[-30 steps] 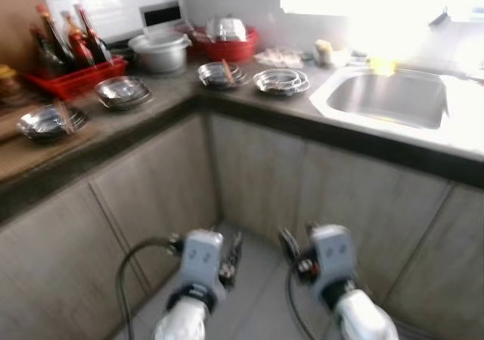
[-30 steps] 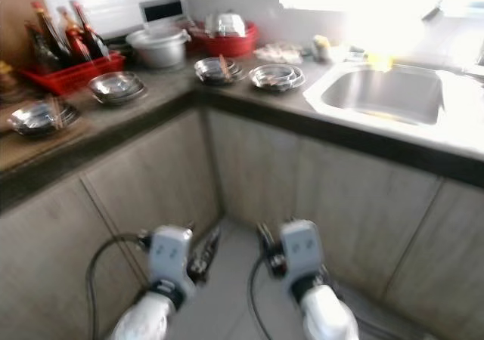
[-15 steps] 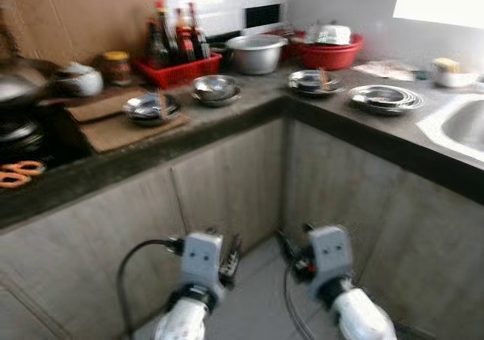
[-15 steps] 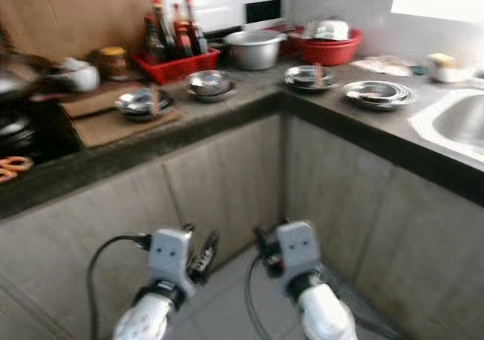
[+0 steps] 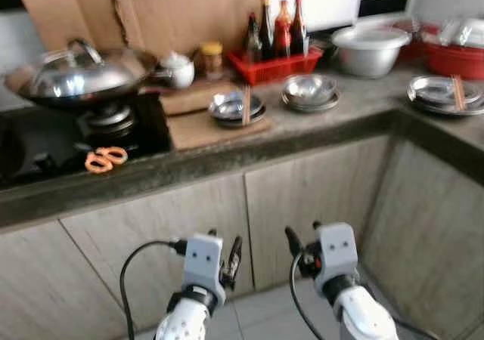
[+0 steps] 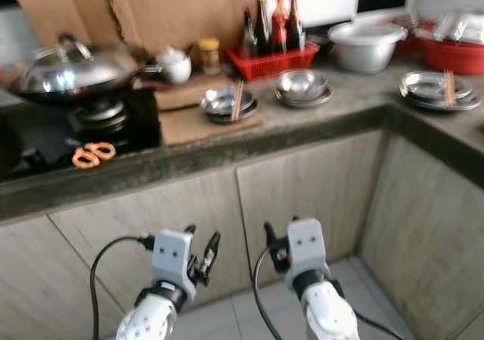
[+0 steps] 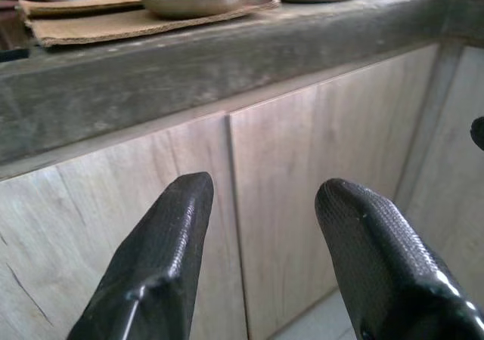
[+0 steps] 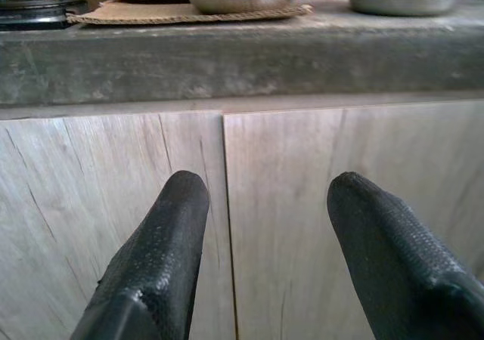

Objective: Kitchen organization

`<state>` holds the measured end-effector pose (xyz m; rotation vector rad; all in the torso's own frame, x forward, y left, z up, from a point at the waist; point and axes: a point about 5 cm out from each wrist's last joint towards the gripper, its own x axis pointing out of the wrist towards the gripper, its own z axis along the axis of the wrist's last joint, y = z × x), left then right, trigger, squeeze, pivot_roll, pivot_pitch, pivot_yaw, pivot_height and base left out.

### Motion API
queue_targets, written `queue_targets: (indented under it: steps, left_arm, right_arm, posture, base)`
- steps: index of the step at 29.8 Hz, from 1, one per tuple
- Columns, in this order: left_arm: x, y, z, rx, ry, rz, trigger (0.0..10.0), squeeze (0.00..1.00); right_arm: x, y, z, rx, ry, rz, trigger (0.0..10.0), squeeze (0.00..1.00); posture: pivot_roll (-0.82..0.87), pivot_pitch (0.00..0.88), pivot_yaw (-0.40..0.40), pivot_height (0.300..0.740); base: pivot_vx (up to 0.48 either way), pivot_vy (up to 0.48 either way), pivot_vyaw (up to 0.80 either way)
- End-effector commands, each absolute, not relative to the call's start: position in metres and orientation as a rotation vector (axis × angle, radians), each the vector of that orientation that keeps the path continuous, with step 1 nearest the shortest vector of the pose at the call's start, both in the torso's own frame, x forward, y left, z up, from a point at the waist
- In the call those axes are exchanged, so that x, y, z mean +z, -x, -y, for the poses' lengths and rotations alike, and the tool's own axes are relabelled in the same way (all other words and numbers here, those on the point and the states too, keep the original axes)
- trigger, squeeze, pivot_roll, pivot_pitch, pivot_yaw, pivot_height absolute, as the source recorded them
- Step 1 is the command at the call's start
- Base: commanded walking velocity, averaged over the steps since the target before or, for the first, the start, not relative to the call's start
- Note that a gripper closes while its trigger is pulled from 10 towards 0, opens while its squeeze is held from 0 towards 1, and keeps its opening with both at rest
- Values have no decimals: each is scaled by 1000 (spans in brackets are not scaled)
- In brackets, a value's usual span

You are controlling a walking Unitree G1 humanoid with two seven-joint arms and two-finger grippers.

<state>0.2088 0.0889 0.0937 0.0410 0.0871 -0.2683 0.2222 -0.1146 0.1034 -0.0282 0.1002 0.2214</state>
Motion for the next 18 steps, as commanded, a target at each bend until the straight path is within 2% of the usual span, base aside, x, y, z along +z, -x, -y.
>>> queue_targets:
  steps: [1, 18]
  left_arm:
    - [96, -210, -94, -256, -59, -79, 10000, 0]
    - [96, -211, -95, -265, -64, -75, 10000, 0]
  right_arm:
    - [107, -224, 108, 235, 12, -78, 10000, 0]
    - [111, -230, 112, 194, 10, -55, 10000, 0]
  posture:
    - [34, 0, 2, 740]
    - [32, 0, 3, 740]
  base:
    - [292, 0, 0]
    - [301, 0, 0]
